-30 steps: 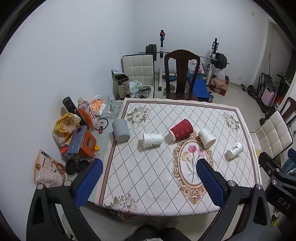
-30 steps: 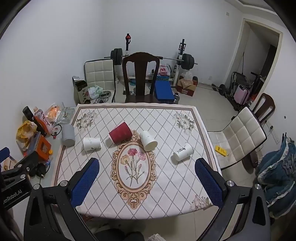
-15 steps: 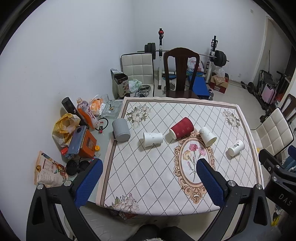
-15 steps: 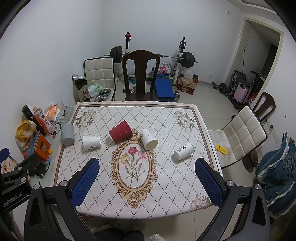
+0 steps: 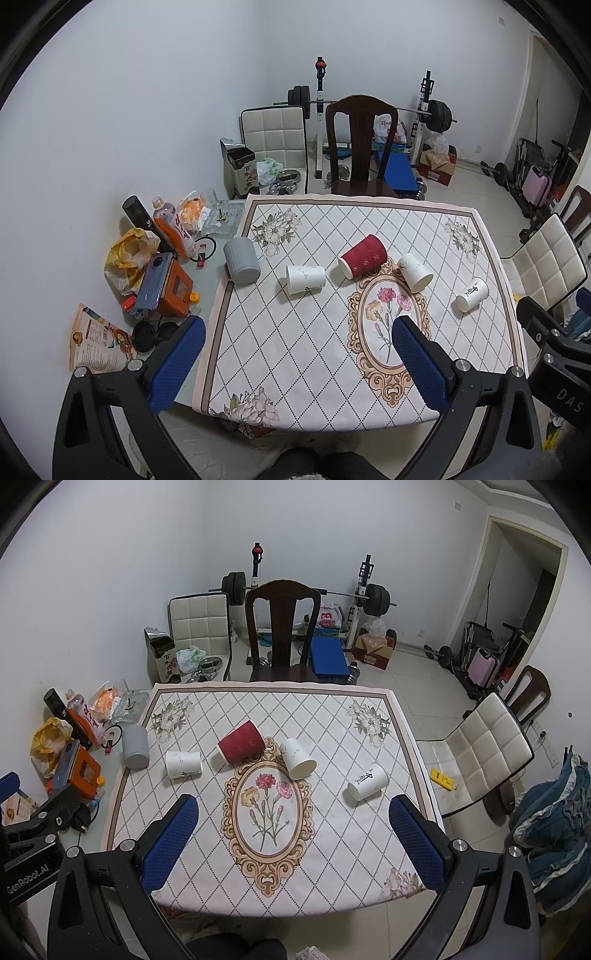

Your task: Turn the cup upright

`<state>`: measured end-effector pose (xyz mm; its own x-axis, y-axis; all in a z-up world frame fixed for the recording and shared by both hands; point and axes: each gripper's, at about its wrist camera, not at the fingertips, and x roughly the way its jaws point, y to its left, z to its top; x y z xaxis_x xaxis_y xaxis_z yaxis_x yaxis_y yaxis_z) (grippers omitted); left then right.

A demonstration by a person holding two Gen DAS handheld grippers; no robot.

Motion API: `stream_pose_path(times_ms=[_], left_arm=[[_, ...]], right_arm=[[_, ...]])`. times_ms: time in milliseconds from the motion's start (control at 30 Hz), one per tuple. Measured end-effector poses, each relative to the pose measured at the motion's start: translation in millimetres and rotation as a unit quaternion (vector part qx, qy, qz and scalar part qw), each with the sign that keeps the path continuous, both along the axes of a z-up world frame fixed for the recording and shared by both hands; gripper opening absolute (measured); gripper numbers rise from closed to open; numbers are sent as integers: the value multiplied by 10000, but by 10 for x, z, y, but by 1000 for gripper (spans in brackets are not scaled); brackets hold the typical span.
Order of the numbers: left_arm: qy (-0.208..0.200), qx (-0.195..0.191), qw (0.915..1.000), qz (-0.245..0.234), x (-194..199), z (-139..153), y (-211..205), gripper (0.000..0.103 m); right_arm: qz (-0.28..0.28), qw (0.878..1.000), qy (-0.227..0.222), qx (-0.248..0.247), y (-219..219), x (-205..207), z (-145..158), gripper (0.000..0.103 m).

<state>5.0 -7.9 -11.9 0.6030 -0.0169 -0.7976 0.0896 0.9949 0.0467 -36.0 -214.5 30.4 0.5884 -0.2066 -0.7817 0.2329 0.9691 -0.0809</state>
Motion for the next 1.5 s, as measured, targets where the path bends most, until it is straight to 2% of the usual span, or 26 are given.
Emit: stream_pose_path(times_ms=[1333,1500], left_arm=[[14,32,10000,1,78,-5,4,103],[74,61,9998,192,146,-64,61,103]], right_arm=[[16,10000,57,26,54,49,-43,103],[63,9997,194,140,83,61,-100,103]])
